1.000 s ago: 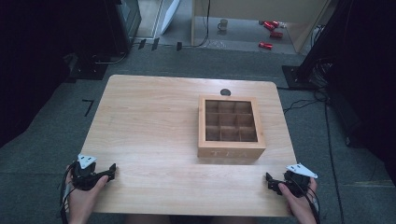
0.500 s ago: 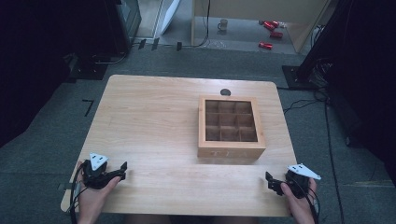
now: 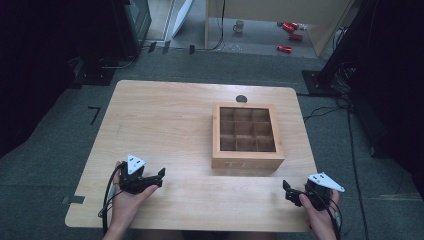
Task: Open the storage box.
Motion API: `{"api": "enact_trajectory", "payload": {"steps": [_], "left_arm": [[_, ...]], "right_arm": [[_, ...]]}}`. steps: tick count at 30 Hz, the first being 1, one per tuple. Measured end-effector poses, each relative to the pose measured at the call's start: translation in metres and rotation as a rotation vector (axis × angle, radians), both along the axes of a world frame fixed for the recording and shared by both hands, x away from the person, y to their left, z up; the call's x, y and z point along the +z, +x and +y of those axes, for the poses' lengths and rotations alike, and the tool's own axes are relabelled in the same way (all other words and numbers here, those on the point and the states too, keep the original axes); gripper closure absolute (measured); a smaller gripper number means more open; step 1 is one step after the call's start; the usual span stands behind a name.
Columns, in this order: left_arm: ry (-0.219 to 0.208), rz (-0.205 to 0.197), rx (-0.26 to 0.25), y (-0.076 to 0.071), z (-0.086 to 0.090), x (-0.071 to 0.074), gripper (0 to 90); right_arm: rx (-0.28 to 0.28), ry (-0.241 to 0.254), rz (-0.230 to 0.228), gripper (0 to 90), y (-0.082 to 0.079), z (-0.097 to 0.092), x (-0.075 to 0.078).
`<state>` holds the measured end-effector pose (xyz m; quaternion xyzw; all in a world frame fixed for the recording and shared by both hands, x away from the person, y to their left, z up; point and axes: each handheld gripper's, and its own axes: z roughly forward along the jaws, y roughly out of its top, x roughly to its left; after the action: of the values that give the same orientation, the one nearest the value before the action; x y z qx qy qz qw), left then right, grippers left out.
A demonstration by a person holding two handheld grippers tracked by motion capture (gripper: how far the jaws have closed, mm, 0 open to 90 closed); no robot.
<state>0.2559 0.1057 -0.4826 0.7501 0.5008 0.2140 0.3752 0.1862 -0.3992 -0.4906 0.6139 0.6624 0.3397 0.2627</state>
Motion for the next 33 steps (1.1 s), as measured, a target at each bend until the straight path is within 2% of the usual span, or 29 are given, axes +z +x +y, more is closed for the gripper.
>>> {"api": "enact_trajectory", "payload": {"steps": [7,13,21,26,28,29,33], "left_arm": [[-0.008,-0.018,-0.072,0.007,-0.035,0.007,14.0],[-0.009,-0.021,-0.129,0.011,-0.064,0.01,14.9],[-0.027,-0.022,-0.193,0.013,-0.096,0.014,17.0],[-0.046,-0.019,-0.218,0.013,-0.109,0.013,23.3],[-0.059,-0.012,-0.232,0.014,-0.114,0.013,26.4],[-0.066,-0.01,-0.242,0.014,-0.117,0.012,29.7],[-0.078,-0.008,-0.279,0.014,-0.127,0.012,38.3]], "right_arm": [[0.016,0.038,-0.018,6.3,0.002,0.004,0.007],[0.032,0.05,-0.037,6.3,0.005,0.01,0.012],[0.048,0.089,-0.057,6.8,0.008,0.017,0.019],[0.046,0.104,-0.055,7.7,0.012,0.021,0.021],[0.047,0.103,-0.052,13.3,0.012,0.024,0.021],[0.032,0.096,-0.053,14.7,0.013,0.025,0.022],[0.035,0.109,-0.052,19.3,0.013,0.028,0.023]]}}
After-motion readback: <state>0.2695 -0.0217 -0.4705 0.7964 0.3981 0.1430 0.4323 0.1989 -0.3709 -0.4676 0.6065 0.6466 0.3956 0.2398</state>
